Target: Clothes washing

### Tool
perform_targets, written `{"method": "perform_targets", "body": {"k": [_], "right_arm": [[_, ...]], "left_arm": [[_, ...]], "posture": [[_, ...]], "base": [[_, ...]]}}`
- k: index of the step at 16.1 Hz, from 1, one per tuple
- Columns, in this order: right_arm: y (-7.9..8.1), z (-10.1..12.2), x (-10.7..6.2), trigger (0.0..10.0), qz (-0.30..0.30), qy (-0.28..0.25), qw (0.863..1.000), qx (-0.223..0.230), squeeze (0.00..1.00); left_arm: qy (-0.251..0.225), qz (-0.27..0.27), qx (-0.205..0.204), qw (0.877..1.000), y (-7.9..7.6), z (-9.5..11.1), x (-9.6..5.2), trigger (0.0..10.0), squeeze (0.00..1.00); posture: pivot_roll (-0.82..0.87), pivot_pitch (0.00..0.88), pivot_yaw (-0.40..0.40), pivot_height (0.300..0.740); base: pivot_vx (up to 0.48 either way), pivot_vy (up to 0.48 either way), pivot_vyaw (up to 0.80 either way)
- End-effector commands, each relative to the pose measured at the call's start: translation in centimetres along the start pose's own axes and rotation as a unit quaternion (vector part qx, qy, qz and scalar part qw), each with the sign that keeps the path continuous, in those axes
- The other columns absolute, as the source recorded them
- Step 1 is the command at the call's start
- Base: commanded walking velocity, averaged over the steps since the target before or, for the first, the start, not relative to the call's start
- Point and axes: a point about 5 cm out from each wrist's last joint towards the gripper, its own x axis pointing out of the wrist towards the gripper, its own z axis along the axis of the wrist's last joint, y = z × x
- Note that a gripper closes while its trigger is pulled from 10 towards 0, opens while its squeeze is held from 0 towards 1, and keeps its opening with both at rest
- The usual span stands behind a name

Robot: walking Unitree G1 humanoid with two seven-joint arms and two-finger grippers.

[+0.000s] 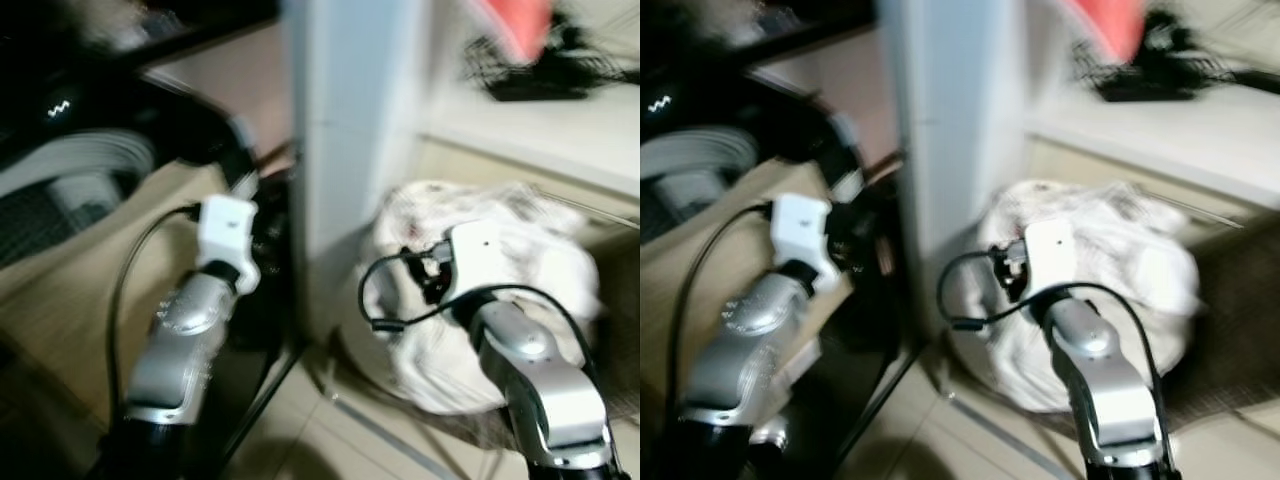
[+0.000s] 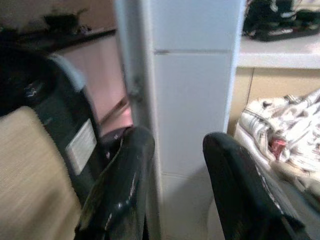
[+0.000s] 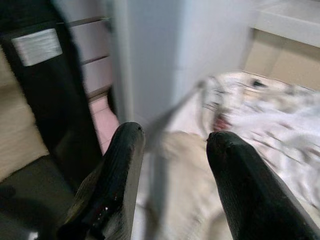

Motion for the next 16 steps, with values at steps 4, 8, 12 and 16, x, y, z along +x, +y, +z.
{"method": "perform_targets", "body": {"k": [4, 8, 12, 16], "right_arm": [[-0.8, 0.0, -0.3, 10.0, -0.018, -0.001, 1.000, -0.003, 0.00], [-0.2, 0.1, -0.2, 10.0, 0.010, -0.002, 0.999, -0.046, 0.00], [0.0, -0.1, -0.3, 10.0, 0.003, -0.003, 1.000, -0.025, 0.00], [-0.6, -0.2, -0.3, 10.0, -0.013, -0.003, 0.999, -0.033, 0.00]], "left_arm": [[-0.008, -0.022, -0.003, 1.000, -1.0, 0.6, 0.2, 10.0, 0.00], [-0.007, -0.019, -0.002, 1.000, -1.0, 0.5, 0.1, 10.0, 0.00], [-0.004, -0.017, 0.000, 1.000, -0.8, 0.5, -0.1, 10.0, 0.00], [-0.001, -0.020, 0.003, 1.000, -0.9, 0.4, -0.1, 10.0, 0.00]], "posture": [[-0.12, 0.000, 0.028, 0.740], [-0.12, 0.000, 0.027, 0.740], [-0.11, 0.000, 0.026, 0.740], [-0.11, 0.000, 0.026, 0.740]], "base": [[0.333, 0.000, 0.00], [0.333, 0.000, 0.00], [0.334, 0.000, 0.60], [0.322, 0.000, 0.00]]}}
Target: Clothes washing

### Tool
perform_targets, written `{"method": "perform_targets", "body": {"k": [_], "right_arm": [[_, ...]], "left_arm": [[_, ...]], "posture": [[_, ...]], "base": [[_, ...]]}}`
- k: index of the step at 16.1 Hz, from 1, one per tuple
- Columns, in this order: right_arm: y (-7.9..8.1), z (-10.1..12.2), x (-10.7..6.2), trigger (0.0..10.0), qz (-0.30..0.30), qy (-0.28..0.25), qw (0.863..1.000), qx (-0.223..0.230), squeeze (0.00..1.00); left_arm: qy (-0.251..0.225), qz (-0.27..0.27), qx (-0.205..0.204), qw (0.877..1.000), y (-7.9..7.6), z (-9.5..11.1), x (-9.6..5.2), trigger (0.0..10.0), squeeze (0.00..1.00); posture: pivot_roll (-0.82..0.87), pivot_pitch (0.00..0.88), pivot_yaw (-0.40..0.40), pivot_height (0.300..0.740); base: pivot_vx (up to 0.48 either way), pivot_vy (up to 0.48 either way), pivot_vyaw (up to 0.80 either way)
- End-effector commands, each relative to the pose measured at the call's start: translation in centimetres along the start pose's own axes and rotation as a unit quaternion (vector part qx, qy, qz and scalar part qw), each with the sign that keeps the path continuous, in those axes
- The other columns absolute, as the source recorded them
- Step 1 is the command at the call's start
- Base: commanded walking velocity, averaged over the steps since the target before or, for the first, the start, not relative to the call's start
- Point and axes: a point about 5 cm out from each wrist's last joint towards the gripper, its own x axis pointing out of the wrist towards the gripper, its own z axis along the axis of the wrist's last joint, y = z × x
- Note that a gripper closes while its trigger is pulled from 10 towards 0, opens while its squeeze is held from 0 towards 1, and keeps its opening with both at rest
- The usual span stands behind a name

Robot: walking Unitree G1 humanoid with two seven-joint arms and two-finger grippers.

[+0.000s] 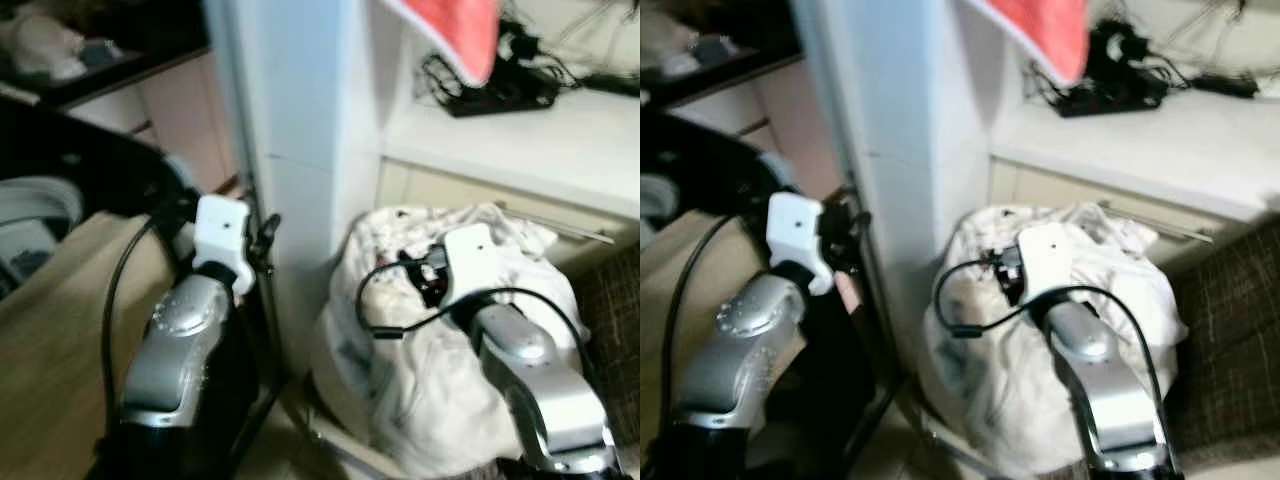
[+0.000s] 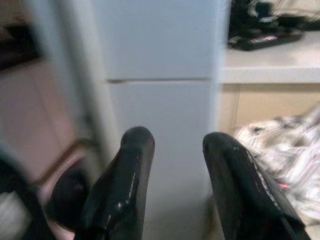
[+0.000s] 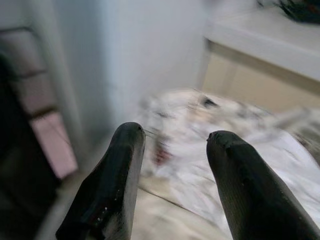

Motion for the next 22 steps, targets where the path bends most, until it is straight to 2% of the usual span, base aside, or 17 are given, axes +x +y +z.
{"method": "perform_targets", "body": {"k": [1, 4, 5, 9, 11, 13, 15, 17, 18, 19, 21, 22], "right_arm": [[-0.1, 0.5, 0.1, 10.0, -0.008, -0.012, 1.000, 0.007, 0.00], [-0.2, 0.6, 0.1, 10.0, -0.009, -0.016, 0.999, 0.032, 0.00], [-0.3, 0.7, 0.1, 10.0, -0.010, -0.022, 0.999, 0.045, 1.00], [-1.9, 0.6, 1.0, 10.0, -0.056, -0.009, 0.997, 0.044, 1.00], [-4.7, -0.1, 2.4, 10.0, -0.107, 0.023, 0.993, 0.047, 1.00], [-6.2, -0.9, 3.3, 10.0, -0.109, 0.048, 0.992, 0.044, 1.00], [-8.4, -2.5, 4.5, 10.0, -0.107, 0.091, 0.990, 0.023, 1.00], [-9.7, -3.9, 5.0, 10.0, -0.103, 0.141, 0.984, 0.024, 1.00], [-10.7, -4.5, 5.2, 10.0, -0.113, 0.160, 0.981, 0.010, 1.00], [-11.5, -4.8, 5.5, 10.0, -0.119, 0.166, 0.979, 0.004, 1.00], [-12.2, -5.1, 6.1, 10.0, -0.106, 0.168, 0.980, 0.005, 1.00], [-12.5, -5.2, 6.1, 10.0, -0.109, 0.173, 0.979, -0.005, 1.00]], "left_arm": [[-0.004, 0.005, 0.005, 1.000, 0.4, 0.3, 0.0, 10.0, 0.00], [0.002, 0.010, 0.011, 1.000, 0.7, 0.1, -0.1, 10.0, 0.00], [0.003, 0.011, 0.012, 1.000, 0.8, 0.1, -0.2, 10.0, 0.00], [0.013, 0.003, 0.016, 1.000, 0.9, -0.2, -0.3, 10.0, 0.00], [0.016, -0.036, 0.028, 0.999, 0.4, -0.4, -0.1, 10.0, 0.00], [0.028, -0.087, 0.045, 0.995, -0.1, -0.7, -0.2, 10.0, 0.00], [0.047, -0.149, 0.068, 0.985, -0.2, -1.0, -0.6, 10.0, 0.00], [0.058, -0.212, 0.060, 0.974, -0.5, -1.0, -1.2, 10.0, 0.00], [0.075, -0.252, 0.055, 0.963, -0.7, -0.9, -1.8, 10.0, 0.00], [0.088, -0.282, 0.047, 0.954, -0.8, -0.8, -2.3, 10.0, 0.00], [0.100, -0.314, 0.052, 0.943, -0.8, -1.0, -2.9, 10.0, 0.00], [0.103, -0.318, 0.051, 0.941, -0.8, -1.1, -2.9, 10.0, 0.00]], "posture": [[-0.12, 0.000, 0.032, 0.740], [-0.11, 0.000, 0.030, 0.740], [-0.11, 0.000, 0.030, 0.740], [-0.11, 0.000, 0.035, 0.740], [-0.11, 0.000, 0.044, 0.740], [-0.11, 0.000, 0.051, 0.740], [-0.11, 0.000, 0.055, 0.740], [-0.11, 0.000, 0.054, 0.740], [-0.10, 0.000, 0.049, 0.740], [-0.10, 0.000, 0.049, 0.740], [-0.09, 0.000, 0.056, 0.740], [-0.09, 0.000, 0.056, 0.740]], "base": [[0.000, 0.000, 0.00], [0.000, 0.000, 0.00], [0.000, 0.000, 0.00], [0.000, 0.000, 0.00], [0.000, 0.000, 0.00], [0.000, 0.000, 0.00], [0.000, 0.000, 0.00], [0.000, 0.000, 0.00], [0.000, 0.000, 0.00], [0.000, 0.000, 0.00], [0.000, 0.000, 0.00], [0.000, 0.000, 0.00]]}}
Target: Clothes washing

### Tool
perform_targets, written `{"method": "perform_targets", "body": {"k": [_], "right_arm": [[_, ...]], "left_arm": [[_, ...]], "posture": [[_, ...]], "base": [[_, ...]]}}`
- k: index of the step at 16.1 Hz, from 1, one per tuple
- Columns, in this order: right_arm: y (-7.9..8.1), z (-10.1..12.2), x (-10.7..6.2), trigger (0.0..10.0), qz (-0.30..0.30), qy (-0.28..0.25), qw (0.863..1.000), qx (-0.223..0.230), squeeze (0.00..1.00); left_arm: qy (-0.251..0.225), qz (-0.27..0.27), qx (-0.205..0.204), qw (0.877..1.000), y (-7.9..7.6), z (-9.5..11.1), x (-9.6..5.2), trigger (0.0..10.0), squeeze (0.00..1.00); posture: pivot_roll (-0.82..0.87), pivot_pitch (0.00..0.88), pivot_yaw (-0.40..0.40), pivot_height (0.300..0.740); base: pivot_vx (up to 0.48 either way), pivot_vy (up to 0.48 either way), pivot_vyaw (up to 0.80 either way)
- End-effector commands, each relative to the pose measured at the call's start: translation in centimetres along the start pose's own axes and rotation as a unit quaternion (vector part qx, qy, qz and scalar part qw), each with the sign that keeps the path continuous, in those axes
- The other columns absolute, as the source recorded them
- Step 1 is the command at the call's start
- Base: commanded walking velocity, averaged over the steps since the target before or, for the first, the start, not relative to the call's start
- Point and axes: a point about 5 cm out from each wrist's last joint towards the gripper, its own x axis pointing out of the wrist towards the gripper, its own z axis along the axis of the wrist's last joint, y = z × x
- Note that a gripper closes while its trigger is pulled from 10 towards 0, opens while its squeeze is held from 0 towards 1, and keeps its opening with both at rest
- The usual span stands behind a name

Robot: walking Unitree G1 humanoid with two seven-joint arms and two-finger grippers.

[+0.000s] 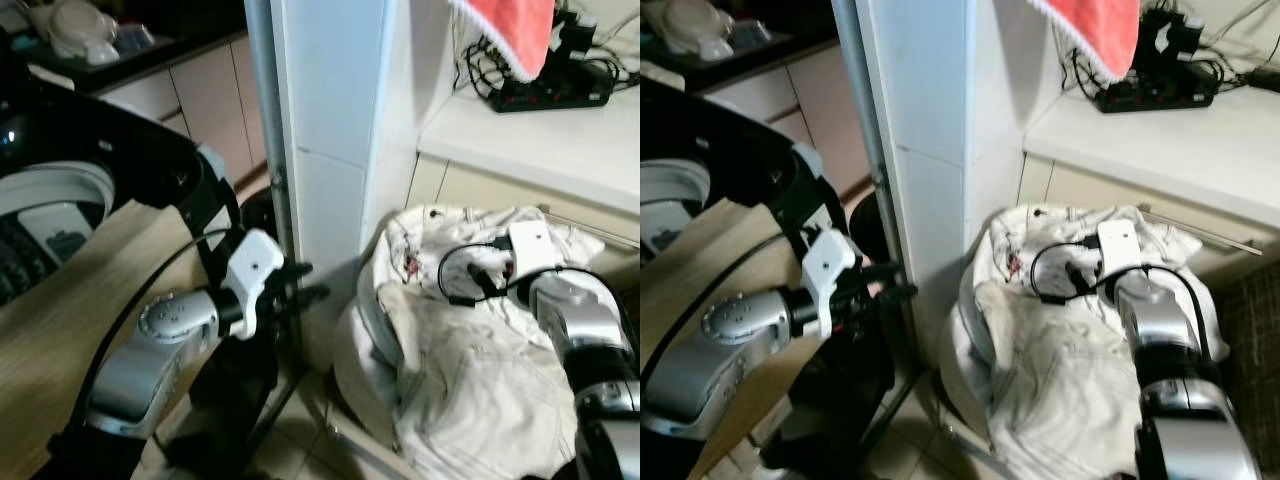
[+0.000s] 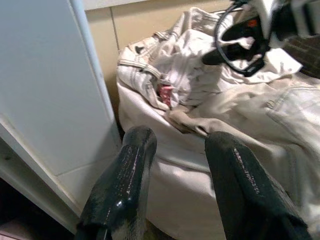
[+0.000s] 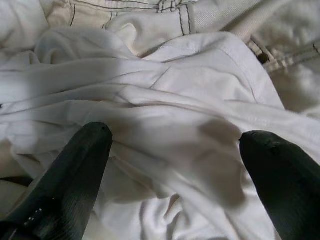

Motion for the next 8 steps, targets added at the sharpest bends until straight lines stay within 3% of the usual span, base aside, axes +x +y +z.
{"method": "perform_targets", "body": {"k": [1, 2, 3, 4, 5, 6, 8], "right_arm": [[-0.73, 0.33, 0.15, 10.0, -0.013, 0.000, 1.000, -0.025, 1.00], [-0.95, 0.22, 0.27, 10.0, -0.014, 0.005, 1.000, -0.023, 0.48], [-1.09, 0.11, 0.32, 10.0, -0.015, 0.010, 0.999, -0.030, 0.48], [-1.31, -0.18, 0.36, 10.0, -0.014, 0.022, 0.999, -0.045, 0.00], [-1.36, -0.35, 0.36, 6.2, -0.006, 0.029, 0.999, -0.042, 0.00], [-1.48, -0.39, 0.41, 0.0, -0.003, 0.030, 0.998, -0.051, 0.00], [-1.57, -0.55, 0.46, 0.0, -0.001, 0.031, 0.998, -0.058, 0.00]], "left_arm": [[0.000, -0.019, -0.002, 1.000, -0.36, 0.27, -0.25, 10.0, 0.00], [0.000, -0.030, -0.010, 1.000, -0.50, 0.38, -0.38, 10.0, 0.00], [0.003, -0.038, -0.011, 0.999, -0.60, 0.40, -0.48, 10.0, 0.00], [0.012, -0.056, -0.010, 0.998, -0.91, 0.31, -0.74, 10.0, 0.00], [0.017, -0.066, -0.010, 0.998, -1.08, 0.26, -0.88, 10.0, 0.00], [0.016, -0.060, -0.002, 0.998, -0.99, 0.34, -0.85, 10.0, 0.00], [0.013, -0.059, -0.001, 0.998, -1.03, 0.41, -0.63, 10.0, 0.00]], "posture": [[-0.07, 0.000, 0.061, 0.740], [-0.07, 0.000, 0.060, 0.740], [-0.07, 0.000, 0.060, 0.740], [-0.07, 0.000, 0.058, 0.740], [-0.07, 0.000, 0.058, 0.740], [-0.07, 0.000, 0.054, 0.740], [-0.07, 0.000, 0.056, 0.740]], "base": [[0.000, 0.000, 0.00], [0.000, 0.000, 0.00], [0.000, 0.000, 0.00], [0.000, 0.000, 0.00], [0.000, 0.000, 0.00], [0.000, 0.000, 0.00], [0.000, 0.000, 0.00]]}}
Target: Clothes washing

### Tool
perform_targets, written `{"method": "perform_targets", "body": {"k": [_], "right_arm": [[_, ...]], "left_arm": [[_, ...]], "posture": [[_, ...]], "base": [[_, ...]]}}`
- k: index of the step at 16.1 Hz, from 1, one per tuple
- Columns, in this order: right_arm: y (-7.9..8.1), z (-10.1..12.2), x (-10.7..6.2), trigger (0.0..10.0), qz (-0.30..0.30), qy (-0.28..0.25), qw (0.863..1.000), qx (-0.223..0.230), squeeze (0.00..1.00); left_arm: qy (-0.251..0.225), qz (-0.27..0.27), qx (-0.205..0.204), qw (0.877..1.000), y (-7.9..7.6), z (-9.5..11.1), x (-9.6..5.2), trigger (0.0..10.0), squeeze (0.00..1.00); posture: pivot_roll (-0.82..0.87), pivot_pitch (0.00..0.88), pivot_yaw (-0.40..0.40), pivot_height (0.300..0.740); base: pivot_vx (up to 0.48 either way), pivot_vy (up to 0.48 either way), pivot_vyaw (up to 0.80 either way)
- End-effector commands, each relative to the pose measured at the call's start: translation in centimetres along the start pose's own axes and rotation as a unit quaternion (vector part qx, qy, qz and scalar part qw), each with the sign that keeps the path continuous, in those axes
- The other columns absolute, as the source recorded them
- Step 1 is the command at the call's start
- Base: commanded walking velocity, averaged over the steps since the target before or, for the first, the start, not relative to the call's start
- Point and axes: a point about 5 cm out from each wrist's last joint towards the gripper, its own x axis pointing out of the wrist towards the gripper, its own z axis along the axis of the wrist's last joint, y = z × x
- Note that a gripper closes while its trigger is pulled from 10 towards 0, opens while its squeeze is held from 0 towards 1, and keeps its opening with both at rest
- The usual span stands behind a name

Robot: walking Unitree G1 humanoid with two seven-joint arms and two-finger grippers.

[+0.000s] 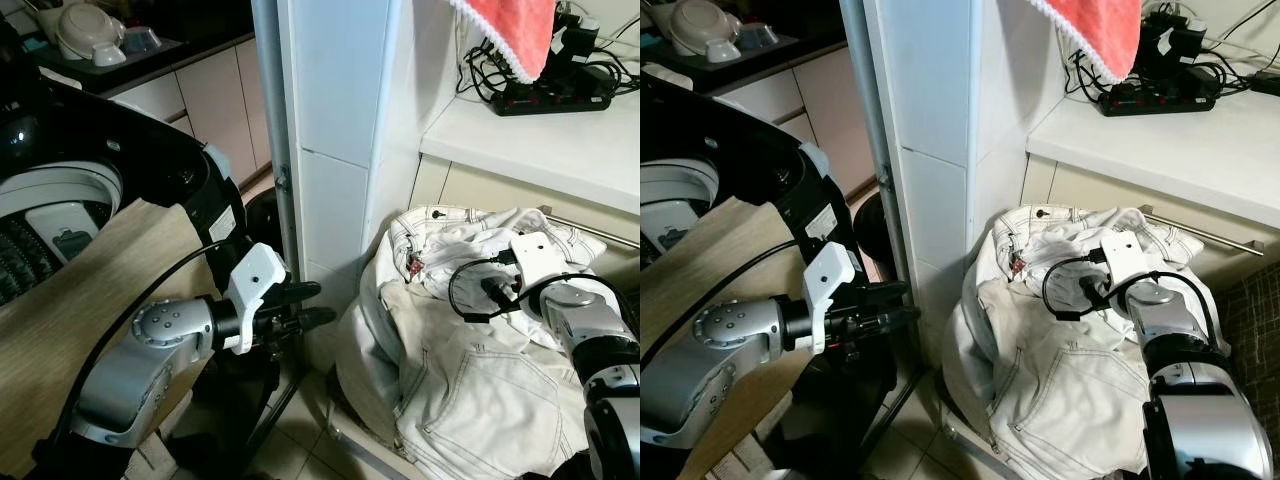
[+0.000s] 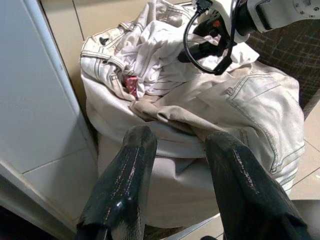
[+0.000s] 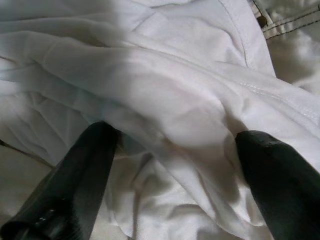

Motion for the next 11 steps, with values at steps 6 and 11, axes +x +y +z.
{"method": "perform_targets", "body": {"k": [6, 11], "right_arm": [[-0.1, 0.1, 0.1, 0.0, 0.003, -0.012, 1.000, -0.015, 0.00], [-0.4, -0.3, 0.1, 0.0, -0.005, -0.013, 1.000, -0.015, 0.00]], "left_arm": [[-0.001, -0.005, 0.004, 1.000, -0.4, 0.2, 0.2, 10.0, 0.00], [0.006, -0.008, 0.001, 1.000, -0.5, -0.1, 0.2, 10.0, 0.00]], "posture": [[-0.07, 0.000, 0.056, 0.740], [-0.07, 0.000, 0.060, 0.740]], "base": [[0.000, 0.000, 0.00], [0.000, 0.000, 0.00]]}}
